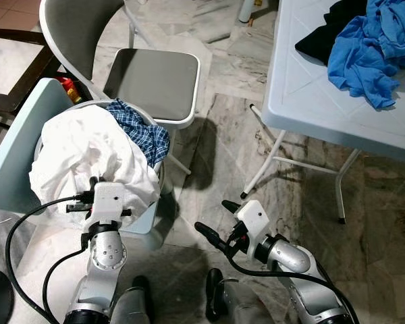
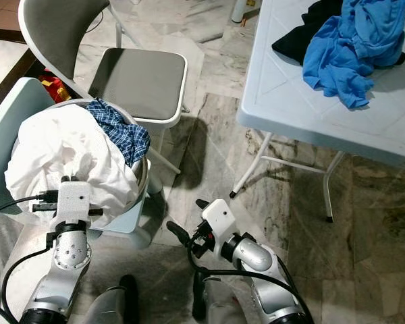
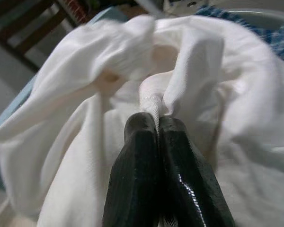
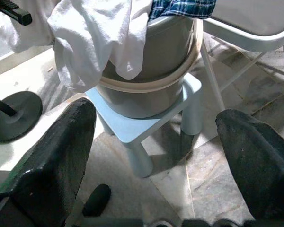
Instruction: Hang hanger
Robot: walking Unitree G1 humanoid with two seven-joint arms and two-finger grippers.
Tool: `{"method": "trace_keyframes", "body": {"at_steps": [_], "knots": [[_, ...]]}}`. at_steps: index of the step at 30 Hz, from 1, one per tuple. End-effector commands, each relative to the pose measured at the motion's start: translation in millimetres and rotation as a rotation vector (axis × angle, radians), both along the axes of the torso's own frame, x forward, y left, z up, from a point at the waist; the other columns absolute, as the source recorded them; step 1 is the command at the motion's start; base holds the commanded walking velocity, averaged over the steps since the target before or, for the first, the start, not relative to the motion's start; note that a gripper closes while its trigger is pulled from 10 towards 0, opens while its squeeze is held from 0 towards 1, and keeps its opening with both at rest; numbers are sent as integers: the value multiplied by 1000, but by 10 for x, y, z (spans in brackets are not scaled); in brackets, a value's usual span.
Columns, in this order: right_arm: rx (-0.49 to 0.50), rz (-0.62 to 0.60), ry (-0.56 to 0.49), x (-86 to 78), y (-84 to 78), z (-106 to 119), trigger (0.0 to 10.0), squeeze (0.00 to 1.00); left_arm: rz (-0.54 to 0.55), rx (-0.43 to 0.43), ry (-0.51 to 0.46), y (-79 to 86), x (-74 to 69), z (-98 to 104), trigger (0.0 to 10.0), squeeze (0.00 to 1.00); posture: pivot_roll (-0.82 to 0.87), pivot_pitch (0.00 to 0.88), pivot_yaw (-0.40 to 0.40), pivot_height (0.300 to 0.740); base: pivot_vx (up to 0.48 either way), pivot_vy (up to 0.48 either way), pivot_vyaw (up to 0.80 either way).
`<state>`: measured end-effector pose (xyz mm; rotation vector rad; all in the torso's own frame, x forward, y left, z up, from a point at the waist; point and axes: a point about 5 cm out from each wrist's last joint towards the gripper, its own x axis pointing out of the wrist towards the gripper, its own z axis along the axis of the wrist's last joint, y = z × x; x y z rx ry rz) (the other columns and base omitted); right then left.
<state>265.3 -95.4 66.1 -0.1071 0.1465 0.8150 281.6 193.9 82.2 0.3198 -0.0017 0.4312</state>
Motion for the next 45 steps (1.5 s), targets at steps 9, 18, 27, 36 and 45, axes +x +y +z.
{"method": "trace_keyframes", "body": {"at_steps": [9, 18, 27, 36, 45], "knots": [[-27, -4, 27, -41, -56, -86, 10000, 0, -25, 59, 0, 18, -68, -9, 0, 0, -104, 323, -114, 740, 0, 0, 0], [-36, -1, 26, -40, -75, -86, 10000, 0, -34, 37, -27, -29, -93, 20, 10000, 1000, -109, 322, -116, 740, 0, 0, 0], [-36, -7, 26, -46, -76, -95, 10000, 0, -96, 89, -32, -69, -307, -13, 10000, 1000, -108, 318, -109, 740, 0, 0, 0], [-28, -10, 24, -29, -41, -94, 10000, 0, -87, 32, -30, -125, -202, 32, 10000, 1000, -103, 315, -97, 740, 0, 0, 0], [-16, -23, 28, -58, -13, -117, 10000, 0, -70, 12, -3, -24, -102, 31, 2431, 471, -102, 320, -77, 740, 0, 0, 0]]}}
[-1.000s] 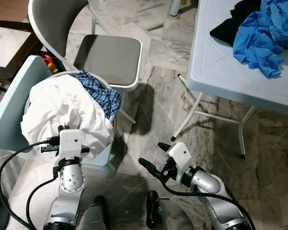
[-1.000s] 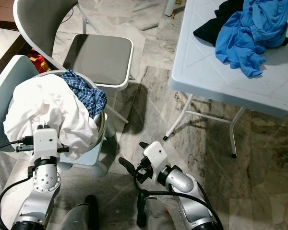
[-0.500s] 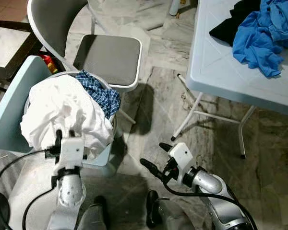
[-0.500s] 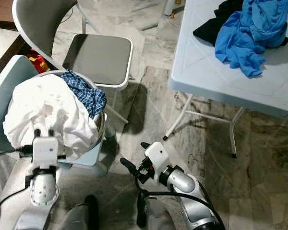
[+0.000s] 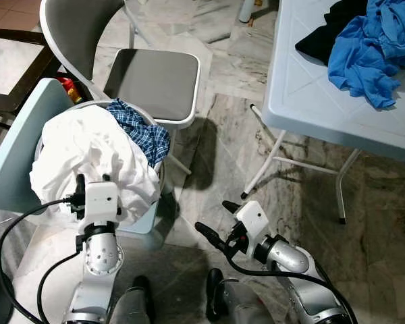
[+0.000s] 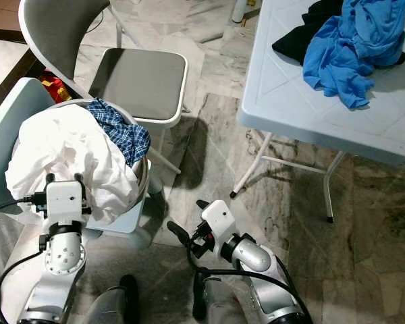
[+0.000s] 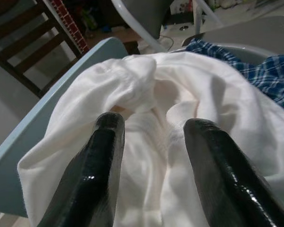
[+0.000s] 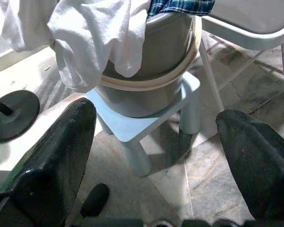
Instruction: Hang hanger
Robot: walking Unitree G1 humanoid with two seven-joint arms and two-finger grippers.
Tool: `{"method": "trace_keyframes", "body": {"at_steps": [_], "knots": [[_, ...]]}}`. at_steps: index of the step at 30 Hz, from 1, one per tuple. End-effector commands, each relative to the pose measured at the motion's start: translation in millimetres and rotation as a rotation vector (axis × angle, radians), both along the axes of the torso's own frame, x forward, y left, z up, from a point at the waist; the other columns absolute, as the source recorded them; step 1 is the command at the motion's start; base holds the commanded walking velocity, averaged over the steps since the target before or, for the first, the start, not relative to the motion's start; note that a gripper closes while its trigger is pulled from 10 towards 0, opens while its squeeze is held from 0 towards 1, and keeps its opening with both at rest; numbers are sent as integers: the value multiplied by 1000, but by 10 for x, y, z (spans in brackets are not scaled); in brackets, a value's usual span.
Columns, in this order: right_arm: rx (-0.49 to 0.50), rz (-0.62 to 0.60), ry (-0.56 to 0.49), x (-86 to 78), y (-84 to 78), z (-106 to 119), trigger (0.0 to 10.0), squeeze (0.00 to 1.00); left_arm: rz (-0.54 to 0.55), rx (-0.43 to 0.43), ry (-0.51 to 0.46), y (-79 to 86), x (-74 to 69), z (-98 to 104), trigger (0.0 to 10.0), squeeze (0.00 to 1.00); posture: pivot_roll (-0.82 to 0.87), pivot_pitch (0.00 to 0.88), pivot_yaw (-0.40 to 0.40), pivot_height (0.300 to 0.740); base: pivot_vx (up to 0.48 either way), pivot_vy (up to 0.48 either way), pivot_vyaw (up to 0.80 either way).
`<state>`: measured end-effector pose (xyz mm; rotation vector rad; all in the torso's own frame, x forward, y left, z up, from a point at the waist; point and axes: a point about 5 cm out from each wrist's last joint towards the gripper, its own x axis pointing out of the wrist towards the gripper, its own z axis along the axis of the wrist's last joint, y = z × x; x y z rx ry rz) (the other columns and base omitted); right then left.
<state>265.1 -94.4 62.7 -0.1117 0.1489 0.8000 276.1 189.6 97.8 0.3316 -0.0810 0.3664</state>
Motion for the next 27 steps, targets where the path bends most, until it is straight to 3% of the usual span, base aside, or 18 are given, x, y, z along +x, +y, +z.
{"method": "trace_keyframes", "body": {"at_steps": [1, 11, 27], "knots": [[-9, -9, 29, -59, -19, -83, 10000, 0, 7, -18, 66, 30, -47, -137, 0, 0, -104, 322, -74, 740, 0, 0, 0], [-5, -20, 25, -49, -14, -80, 10000, 0, -2, -74, 102, 17, -15, -212, 0, 0, -102, 323, -67, 740, 0, 0, 0], [-5, -14, 19, -13, 3, -70, 10000, 0, 26, -88, 99, 107, -16, -235, 0, 0, -88, 316, -75, 740, 0, 0, 0]]}}
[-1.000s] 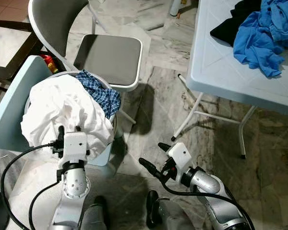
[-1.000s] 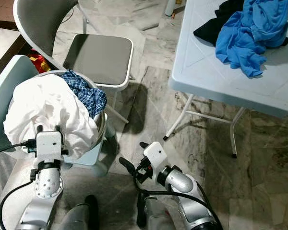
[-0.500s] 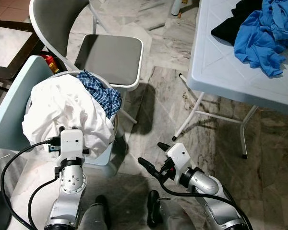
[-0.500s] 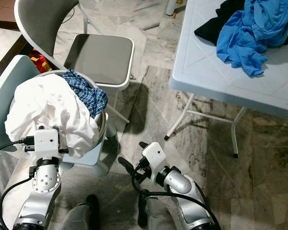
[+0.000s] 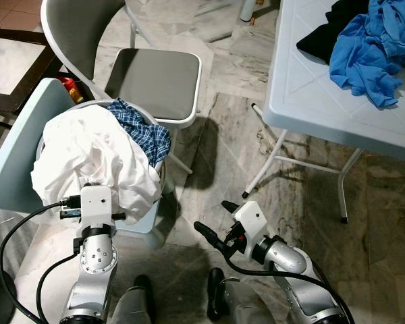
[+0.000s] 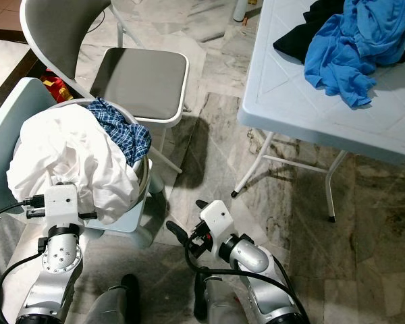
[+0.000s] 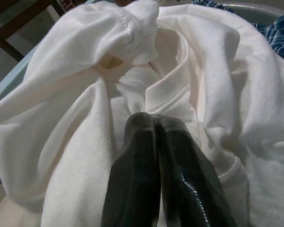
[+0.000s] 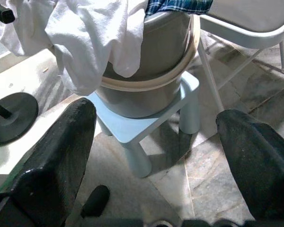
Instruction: Hang hanger
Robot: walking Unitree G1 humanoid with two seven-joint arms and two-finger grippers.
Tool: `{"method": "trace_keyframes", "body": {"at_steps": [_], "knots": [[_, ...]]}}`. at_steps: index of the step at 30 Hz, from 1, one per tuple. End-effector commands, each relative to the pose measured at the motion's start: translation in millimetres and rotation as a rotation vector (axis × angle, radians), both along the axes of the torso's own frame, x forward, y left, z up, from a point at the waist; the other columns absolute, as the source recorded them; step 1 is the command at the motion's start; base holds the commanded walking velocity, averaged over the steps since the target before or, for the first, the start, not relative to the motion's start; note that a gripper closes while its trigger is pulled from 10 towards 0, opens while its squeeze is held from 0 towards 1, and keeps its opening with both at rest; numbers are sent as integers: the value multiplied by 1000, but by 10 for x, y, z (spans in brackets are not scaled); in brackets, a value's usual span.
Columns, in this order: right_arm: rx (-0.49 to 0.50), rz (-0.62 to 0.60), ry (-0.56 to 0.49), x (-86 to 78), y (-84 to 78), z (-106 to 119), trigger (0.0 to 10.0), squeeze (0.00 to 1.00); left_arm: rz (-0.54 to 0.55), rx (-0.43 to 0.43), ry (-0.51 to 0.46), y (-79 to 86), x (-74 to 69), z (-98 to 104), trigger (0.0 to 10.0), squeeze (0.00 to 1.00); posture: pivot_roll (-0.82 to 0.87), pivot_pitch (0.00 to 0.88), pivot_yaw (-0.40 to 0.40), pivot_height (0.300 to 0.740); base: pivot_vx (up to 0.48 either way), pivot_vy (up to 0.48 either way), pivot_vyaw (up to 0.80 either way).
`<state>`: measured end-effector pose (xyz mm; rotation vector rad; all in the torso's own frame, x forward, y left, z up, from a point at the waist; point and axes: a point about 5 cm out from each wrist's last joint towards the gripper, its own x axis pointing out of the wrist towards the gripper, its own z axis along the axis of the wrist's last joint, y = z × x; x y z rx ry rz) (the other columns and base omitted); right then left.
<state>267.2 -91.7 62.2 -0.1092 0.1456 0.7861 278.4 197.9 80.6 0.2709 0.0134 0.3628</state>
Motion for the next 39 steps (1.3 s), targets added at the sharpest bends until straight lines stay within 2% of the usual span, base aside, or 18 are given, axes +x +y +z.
{"method": "trace_keyframes", "body": {"at_steps": [1, 8, 11, 14, 17, 18, 21, 22, 23, 25, 26, 27, 28, 29, 30, 39], "knots": [[-8, 0, 22, -31, -24, -66, 10000, 0, 22, -10, 4, 24, -39, -35, 0, 0, -87, 316, -75, 740, 0, 0, 0], [-8, 8, 25, -35, -8, -74, 10000, 0, 76, 51, -89, 141, -51, 141, 0, 0, -76, 316, -81, 740, 0, 0, 0], [-8, 15, 26, -24, 4, -79, 10000, 0, 174, 129, -155, 361, -122, 295, 0, 0, -71, 317, -84, 740, 0, 0, 0], [-8, 16, 25, -14, 7, -78, 10000, 0, 208, 161, -153, 457, -149, 312, 0, 0, -65, 318, -86, 740, 0, 0, 0], [-10, 20, 25, -14, 13, -81, 10000, 0, 137, 198, -175, 356, -102, 365, 0, 0, -66, 319, -87, 740, 0, 0, 0], [-10, 22, 25, -14, 15, -81, 10000, 0, 67, 214, -181, 224, -53, 394, 0, 0, -66, 319, -87, 740, 0, 0, 0], [-10, 22, 25, -17, 15, -86, 10000, 0, -9, 236, -212, 50, -28, 445, 0, 0, -67, 319, -85, 740, 0, 0, 0], [-11, 21, 25, -17, 14, -87, 10000, 0, -46, 238, -218, -32, -22, 451, 588, 0, -67, 319, -85, 740, 0, 0, 0], [-11, 21, 25, -18, 15, -87, 10000, 0, -70, 239, -221, -82, -21, 453, 588, 0, -70, 319, -83, 740, 0, 0, 0], [-11, 19, 23, -21, 18, -91, 10000, 0, -127, 204, -183, -251, -42, 350, 3255, 0, -76, 319, -81, 740, 0, 0, 0], [-11, 19, 23, -21, 18, -91, 10000, 0, -127, 204, -183, -251, -42, 350, 3255, 0, -76, 319, -81, 740, 0, 0, 0], [-11, 18, 23, -25, 11, -92, 10000, 0, -155, 184, -146, -324, -62, 262, 4902, 0, -77, 318, -80, 740, 0, 0, 0], [-12, 16, 24, -29, 7, -95, 10000, 0, -168, 167, -127, -359, -83, 214, 8627, 0, -80, 319, -79, 740, 0, 0, 0], [-13, 15, 24, -32, 0, -97, 10000, 0, -177, 164, -109, -390, -107, 171, 10000, 561, -81, 319, -80, 740, 0, 0, 0], [-15, 13, 25, -37, -9, -103, 10000, 0, -191, 160, -88, -423, -139, 119, 10000, 1000, -82, 319, -79, 740, 0, 0, 0], [-23, 17, 26, -28, -10, -107, 10000, 0, -162, 107, -2, -411, -233, -25, 10000, 1000, -70, 316, -82, 740, 0, 0, 0]]}}
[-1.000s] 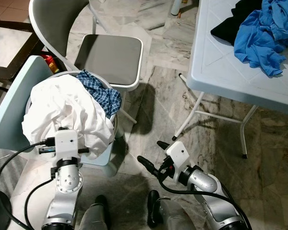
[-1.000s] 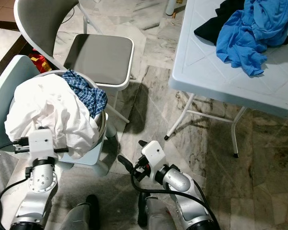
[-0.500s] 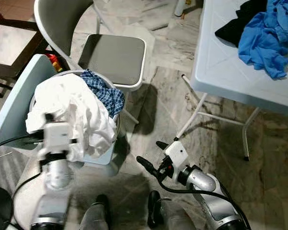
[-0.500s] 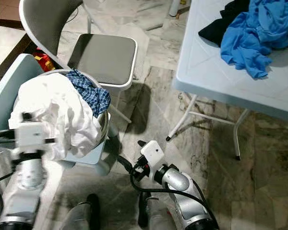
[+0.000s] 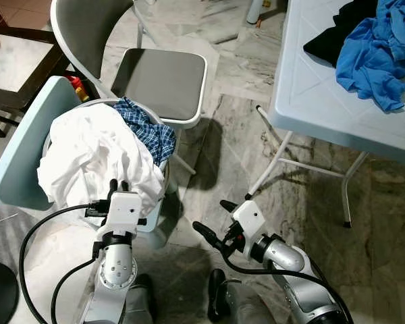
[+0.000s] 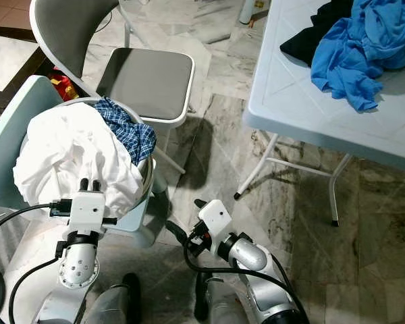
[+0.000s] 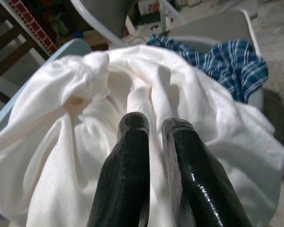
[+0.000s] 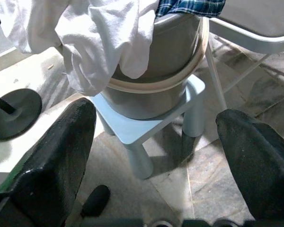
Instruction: Hang hanger
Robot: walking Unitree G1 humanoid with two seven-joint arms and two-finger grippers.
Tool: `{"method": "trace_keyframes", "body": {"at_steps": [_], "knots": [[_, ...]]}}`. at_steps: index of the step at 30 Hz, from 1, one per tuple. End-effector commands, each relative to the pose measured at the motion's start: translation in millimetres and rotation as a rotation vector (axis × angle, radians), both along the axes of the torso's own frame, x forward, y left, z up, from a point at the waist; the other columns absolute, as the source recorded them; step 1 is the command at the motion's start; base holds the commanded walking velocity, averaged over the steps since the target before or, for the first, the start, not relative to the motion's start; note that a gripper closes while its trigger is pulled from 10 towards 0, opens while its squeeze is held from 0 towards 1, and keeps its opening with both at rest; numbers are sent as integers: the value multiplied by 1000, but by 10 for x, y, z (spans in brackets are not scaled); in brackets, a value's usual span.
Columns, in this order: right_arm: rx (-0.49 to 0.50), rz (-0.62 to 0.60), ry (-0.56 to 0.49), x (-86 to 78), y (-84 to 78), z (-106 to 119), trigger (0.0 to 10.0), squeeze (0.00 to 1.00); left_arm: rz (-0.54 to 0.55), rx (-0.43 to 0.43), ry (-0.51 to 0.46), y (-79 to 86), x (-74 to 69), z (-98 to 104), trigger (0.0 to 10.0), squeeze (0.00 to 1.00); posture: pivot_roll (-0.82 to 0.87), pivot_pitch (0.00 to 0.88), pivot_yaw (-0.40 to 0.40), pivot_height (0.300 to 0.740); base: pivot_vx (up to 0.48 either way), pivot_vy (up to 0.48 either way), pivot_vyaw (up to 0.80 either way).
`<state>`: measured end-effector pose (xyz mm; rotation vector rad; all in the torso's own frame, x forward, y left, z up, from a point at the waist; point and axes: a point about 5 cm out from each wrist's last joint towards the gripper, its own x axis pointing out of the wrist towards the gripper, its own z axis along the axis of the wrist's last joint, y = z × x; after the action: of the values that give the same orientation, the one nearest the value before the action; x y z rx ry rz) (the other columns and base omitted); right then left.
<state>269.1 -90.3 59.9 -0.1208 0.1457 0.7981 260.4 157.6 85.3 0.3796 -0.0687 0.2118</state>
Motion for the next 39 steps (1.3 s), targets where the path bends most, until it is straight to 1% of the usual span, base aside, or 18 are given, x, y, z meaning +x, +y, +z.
{"method": "trace_keyframes", "body": {"at_steps": [1, 3, 4, 9, 15, 17, 21, 27, 31, 39], "knots": [[-13, 6, 28, -41, -15, -79, 10000, 0, 13, -14, 48, -2, -57, -87, 10000, 1000, -69, 314, -82, 740, 0, 0, 0], [-12, 8, 26, -33, -7, -72, 10000, 0, 47, -15, 65, 34, -61, -117, 10000, 1000, -69, 314, -82, 740, 0, 0, 0], [-12, 8, 25, -30, -8, -70, 10000, 0, 80, -14, 76, 85, -62, -136, 10000, 1000, -69, 314, -82, 740, 0, 0, 0], [-11, 5, 24, -31, -6, -67, 10000, 0, 100, -31, 91, 168, -3, -155, 10000, 1000, -73, 314, -81, 740, 0, 0, 0], [-10, 3, 24, -43, -10, -72, 10000, 0, 91, -48, 80, 126, 92, -113, 10000, 1000, -79, 315, -81, 740, 0, 0, 0], [-9, -2, 23, -43, -14, -70, 10000, 0, 88, -36, 62, 98, 144, -68, 10000, 1000, -86, 314, -77, 740, 0, 0, 0], [-8, -5, 22, -44, -16, -69, 10000, 0, 67, -28, 35, 56, 195, -9, 10000, 1000, -86, 315, -74, 740, 0, 0, 0], [-6, -7, 22, -49, -11, -67, 10000, 0, 80, -44, 57, 54, 192, -44, 10000, 1000, -88, 318, -71, 740, 0, 0, 0], [-7, -10, 24, -55, -19, -71, 10000, 0, 104, -52, 85, 98, 150, -109, 10000, 1000, -89, 319, -73, 740, 0, 0, 0], [-12, -10, 20, -36, -35, -64, 10000, 0, 126, -74, 99, 106, 174, -145, 10000, 1000, -91, 316, -77, 740, 0, 0, 0]]}}
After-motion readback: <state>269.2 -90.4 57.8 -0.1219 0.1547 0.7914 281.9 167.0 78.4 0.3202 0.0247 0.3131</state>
